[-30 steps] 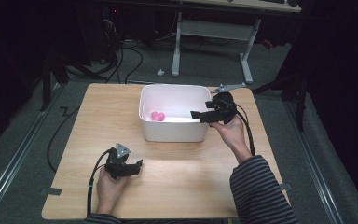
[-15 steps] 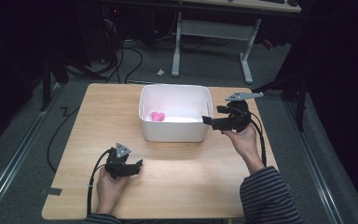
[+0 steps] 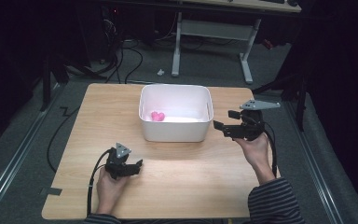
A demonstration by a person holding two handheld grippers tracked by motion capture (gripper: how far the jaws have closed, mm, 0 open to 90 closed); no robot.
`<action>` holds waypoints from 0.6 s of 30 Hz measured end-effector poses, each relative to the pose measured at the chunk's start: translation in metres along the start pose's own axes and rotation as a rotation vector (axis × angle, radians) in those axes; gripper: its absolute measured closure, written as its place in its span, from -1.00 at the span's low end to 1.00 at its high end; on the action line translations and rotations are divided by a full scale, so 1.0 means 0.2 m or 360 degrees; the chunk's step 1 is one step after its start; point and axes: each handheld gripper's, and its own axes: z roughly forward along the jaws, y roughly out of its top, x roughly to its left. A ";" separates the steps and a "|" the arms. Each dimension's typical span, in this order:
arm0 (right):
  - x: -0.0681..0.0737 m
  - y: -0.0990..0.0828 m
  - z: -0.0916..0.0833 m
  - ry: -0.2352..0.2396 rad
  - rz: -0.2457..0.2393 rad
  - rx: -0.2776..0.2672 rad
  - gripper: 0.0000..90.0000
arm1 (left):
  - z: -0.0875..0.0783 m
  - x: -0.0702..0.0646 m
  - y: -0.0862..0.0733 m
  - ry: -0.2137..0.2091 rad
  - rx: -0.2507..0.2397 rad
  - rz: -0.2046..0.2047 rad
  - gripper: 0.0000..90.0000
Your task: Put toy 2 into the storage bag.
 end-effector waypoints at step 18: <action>0.00 -0.16 -0.10 -0.0050 0.0033 -0.0028 -0.48 | 0.00 0.00 0.00 0.0000 0.0002 0.0002 -0.47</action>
